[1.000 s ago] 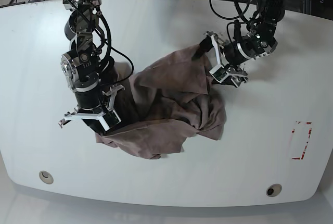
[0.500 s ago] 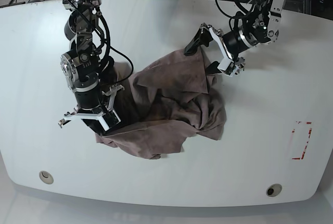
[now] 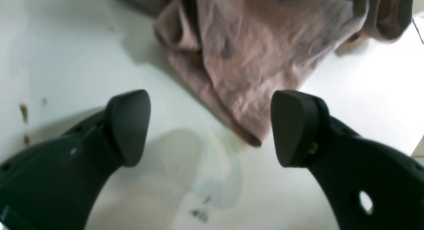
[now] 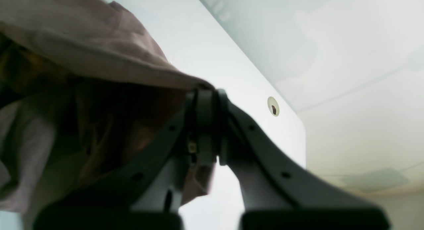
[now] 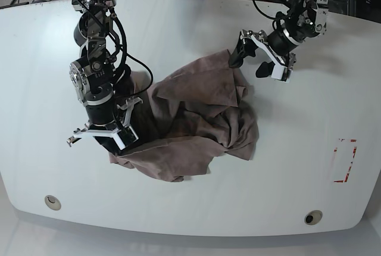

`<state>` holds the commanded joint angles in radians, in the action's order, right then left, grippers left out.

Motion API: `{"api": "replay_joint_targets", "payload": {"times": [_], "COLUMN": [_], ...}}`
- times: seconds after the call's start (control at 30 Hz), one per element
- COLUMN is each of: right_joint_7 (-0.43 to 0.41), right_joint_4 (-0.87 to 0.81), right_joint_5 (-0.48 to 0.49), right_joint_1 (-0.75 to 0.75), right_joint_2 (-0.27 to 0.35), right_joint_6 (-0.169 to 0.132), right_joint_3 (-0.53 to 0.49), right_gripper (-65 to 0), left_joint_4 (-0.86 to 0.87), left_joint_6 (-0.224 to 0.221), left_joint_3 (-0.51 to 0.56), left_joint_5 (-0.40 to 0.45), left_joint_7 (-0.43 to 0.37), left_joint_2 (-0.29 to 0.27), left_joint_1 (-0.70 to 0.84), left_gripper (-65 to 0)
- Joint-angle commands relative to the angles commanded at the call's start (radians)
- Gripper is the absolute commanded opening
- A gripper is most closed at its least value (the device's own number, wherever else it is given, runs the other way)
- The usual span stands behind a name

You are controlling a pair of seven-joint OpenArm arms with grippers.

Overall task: Layout the t-shirt on the table in an organized manner, then fold the t-shirt properly
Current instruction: 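Grasp a shirt edge with the left gripper and lift it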

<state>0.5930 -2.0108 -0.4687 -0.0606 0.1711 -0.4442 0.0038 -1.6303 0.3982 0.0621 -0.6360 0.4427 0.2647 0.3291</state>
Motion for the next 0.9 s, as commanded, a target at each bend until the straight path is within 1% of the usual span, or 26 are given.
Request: {"api": "replay_joint_targets", "payload": {"times": [0.07,0.1,0.2,0.33,0.57,0.7,0.8,0.9], "right_joint_7": [0.0,0.0,0.0,0.0,0.0,0.0,0.0,0.0], "right_joint_4": [0.0,0.0,0.0,0.0,0.0,0.0,0.0,0.0], "right_joint_5": [0.0,0.0,0.0,0.0,0.0,0.0,0.0,0.0], "right_joint_1": [0.0,0.0,0.0,0.0,0.002,0.002,0.002,0.002], "right_joint_2": [0.0,0.0,0.0,0.0,0.0,0.0,0.0,0.0], "right_joint_6": [0.0,0.0,0.0,0.0,0.0,0.0,0.0,0.0], "right_joint_3": [0.0,0.0,0.0,0.0,0.0,0.0,0.0,0.0], "right_gripper": [-64.5,-64.5,-64.5,-64.5,-64.5,-64.5,-64.5,-64.5], "left_joint_4": [0.011,0.023,0.029,0.011,0.0,0.006,0.031,0.061], "left_joint_6": [0.0,0.0,0.0,0.002,-0.002,-0.003,-0.003,-0.005], "left_joint_3": [0.002,0.002,0.002,0.003,0.061,0.068,0.077,0.077], "left_joint_5": [-0.014,-0.034,-0.052,-0.055,-0.054,-0.054,-0.054,-0.054], "left_joint_7": [0.028,0.052,0.092,0.1,0.101,0.101,0.103,0.127], "left_joint_2": [-0.003,-0.017,-0.035,-0.035,-0.035,-0.038,-0.06,-0.081], "left_joint_1": [-0.015,-0.032,-0.044,-0.043,-0.048,-0.049,-0.049,-0.06], "left_gripper": [-12.8,-12.8,-12.8,-12.8,-12.8,-12.8,-12.8,-12.8]}}
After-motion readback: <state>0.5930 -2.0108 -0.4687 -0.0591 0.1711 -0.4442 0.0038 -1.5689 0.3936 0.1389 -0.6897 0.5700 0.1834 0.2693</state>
